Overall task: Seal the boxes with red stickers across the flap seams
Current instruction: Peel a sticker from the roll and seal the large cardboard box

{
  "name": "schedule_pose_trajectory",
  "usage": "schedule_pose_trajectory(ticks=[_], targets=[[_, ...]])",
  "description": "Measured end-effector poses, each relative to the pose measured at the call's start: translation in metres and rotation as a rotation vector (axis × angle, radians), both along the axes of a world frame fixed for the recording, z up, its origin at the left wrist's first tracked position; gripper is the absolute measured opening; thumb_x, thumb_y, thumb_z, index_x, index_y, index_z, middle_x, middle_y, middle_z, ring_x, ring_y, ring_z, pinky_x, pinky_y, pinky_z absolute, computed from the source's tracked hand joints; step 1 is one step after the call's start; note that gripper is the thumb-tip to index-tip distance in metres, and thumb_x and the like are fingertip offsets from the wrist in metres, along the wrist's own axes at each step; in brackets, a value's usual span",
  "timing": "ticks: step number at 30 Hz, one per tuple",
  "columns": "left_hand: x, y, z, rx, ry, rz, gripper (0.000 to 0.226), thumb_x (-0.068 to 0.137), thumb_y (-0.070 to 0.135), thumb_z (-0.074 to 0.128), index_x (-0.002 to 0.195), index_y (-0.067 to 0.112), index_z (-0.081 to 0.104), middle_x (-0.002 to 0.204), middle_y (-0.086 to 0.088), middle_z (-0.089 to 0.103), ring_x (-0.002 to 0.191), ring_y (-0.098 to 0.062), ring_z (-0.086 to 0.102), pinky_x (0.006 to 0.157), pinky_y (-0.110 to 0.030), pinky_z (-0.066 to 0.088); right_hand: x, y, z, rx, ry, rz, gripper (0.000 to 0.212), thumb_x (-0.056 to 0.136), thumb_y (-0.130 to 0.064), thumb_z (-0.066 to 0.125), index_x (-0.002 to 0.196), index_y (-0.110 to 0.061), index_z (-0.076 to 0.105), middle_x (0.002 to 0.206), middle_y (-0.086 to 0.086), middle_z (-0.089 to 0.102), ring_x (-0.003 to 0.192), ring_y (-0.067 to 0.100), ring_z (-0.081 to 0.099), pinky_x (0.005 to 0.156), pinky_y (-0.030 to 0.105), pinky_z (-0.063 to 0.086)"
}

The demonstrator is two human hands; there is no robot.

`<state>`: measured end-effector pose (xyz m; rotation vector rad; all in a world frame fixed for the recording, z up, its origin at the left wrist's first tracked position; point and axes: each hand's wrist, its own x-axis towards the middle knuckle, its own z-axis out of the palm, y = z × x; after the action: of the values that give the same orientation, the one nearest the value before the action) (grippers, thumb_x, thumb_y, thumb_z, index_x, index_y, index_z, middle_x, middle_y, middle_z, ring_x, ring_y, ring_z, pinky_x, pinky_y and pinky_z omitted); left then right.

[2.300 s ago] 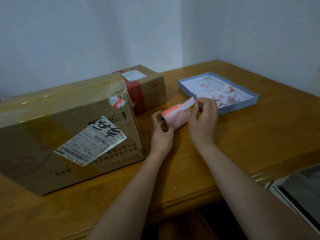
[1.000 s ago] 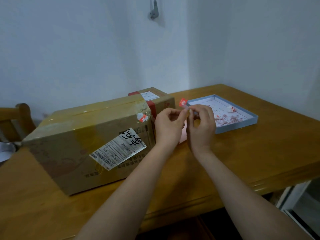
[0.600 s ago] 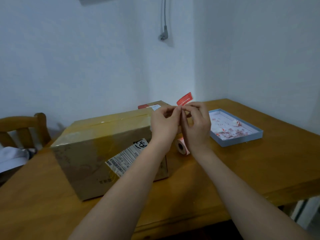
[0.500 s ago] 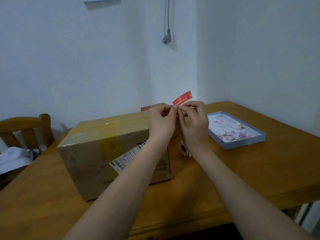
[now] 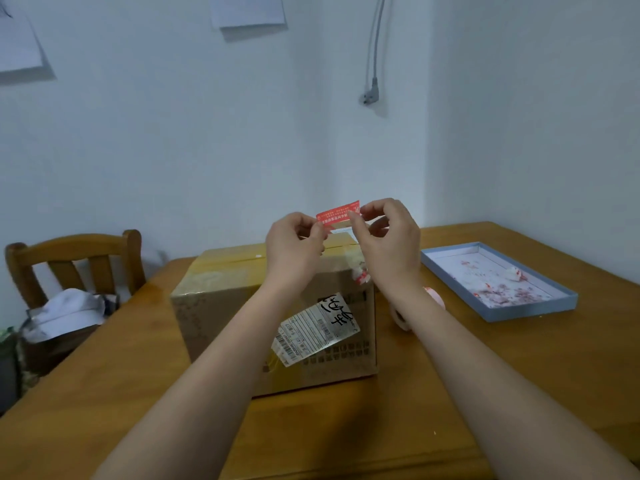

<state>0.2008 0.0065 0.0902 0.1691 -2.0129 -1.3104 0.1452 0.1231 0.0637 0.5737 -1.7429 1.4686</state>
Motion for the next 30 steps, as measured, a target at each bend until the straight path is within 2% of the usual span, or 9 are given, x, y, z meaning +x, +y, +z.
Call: schedule_pose_trajectory(ticks=[3,6,9,16,20,25,28,30], targets=[[0.005,-0.019,0.003,-0.014,-0.023,0.031,0.016,0.096,0.016,0.056,0.083,0.013,0.064,0.083,-0.005,0.071,0.066,-0.016,0.064,0.071,-0.034,0.057,0.003,-0.01,0.007,0.027,0.003,0.018,0.008,0.091,-0.023,0.066,0.087,-0.018,0.06,0.09,-0.005,0.061,0.072,-0.009,0.057,0.061,0.006,0.042],[0.01,-0.037,0.005,-0.053,-0.049,0.06,0.014,0.097,0.019,0.056,0.09,0.011,0.065,0.085,-0.003,0.071,0.071,-0.016,0.066,0.069,-0.028,0.056,0.003,-0.02,0.012,0.08,-0.008,0.041,0.011,0.09,-0.025,0.065,0.081,-0.024,0.058,0.087,-0.008,0.06,0.073,-0.002,0.057,0.061,0.01,0.044],[0.016,-0.055,0.007,-0.092,-0.062,0.092,0.015,0.097,0.019,0.055,0.087,0.012,0.064,0.084,-0.001,0.07,0.072,-0.016,0.066,0.068,-0.028,0.055,0.002,-0.032,0.018,0.114,-0.064,0.086,0.013,0.089,-0.026,0.064,0.077,-0.022,0.062,0.086,-0.008,0.062,0.072,0.003,0.058,0.063,0.014,0.046],[0.023,-0.093,0.006,-0.199,-0.153,0.146,0.018,0.097,0.021,0.054,0.088,0.009,0.064,0.084,-0.006,0.068,0.079,-0.023,0.066,0.078,-0.04,0.057,-0.005,-0.052,0.027,0.347,-0.182,0.158,0.023,0.087,-0.027,0.062,0.067,-0.018,0.066,0.07,-0.012,0.064,0.065,0.001,0.057,0.063,0.02,0.044],[0.021,-0.105,0.004,-0.253,-0.188,0.146,0.019,0.096,0.021,0.055,0.087,0.006,0.064,0.082,-0.009,0.066,0.082,-0.027,0.064,0.074,-0.038,0.052,-0.011,-0.061,0.027,0.527,-0.22,0.111,0.024,0.087,-0.03,0.061,0.063,-0.026,0.06,0.073,-0.015,0.06,0.072,0.003,0.058,0.064,0.026,0.045],[0.01,-0.113,0.005,-0.374,-0.261,0.133,0.019,0.095,0.022,0.054,0.08,0.013,0.062,0.081,-0.002,0.062,0.077,-0.02,0.057,0.068,-0.032,0.046,-0.018,-0.065,0.029,0.678,-0.212,0.034,0.02,0.092,-0.029,0.053,0.077,-0.018,0.061,0.089,-0.007,0.059,0.082,0.011,0.053,0.053,0.02,0.03],[0.001,-0.119,0.006,-0.427,-0.296,0.123,0.021,0.093,0.02,0.054,0.071,0.02,0.057,0.091,-0.004,0.057,0.076,-0.015,0.053,0.063,-0.03,0.041,-0.025,-0.068,0.03,0.71,-0.217,0.055,0.019,0.093,-0.028,0.052,0.078,-0.019,0.06,0.096,-0.003,0.061,0.086,0.013,0.054,0.054,0.021,0.03],[-0.003,-0.124,0.005,-0.428,-0.338,0.114,0.022,0.092,0.022,0.054,0.07,0.024,0.056,0.1,-0.003,0.049,0.081,-0.013,0.051,0.071,-0.031,0.04,-0.03,-0.071,0.029,0.725,-0.242,0.082,0.017,0.092,-0.029,0.052,0.082,-0.019,0.062,0.099,-0.002,0.062,0.089,0.013,0.055,0.059,0.024,0.035]])
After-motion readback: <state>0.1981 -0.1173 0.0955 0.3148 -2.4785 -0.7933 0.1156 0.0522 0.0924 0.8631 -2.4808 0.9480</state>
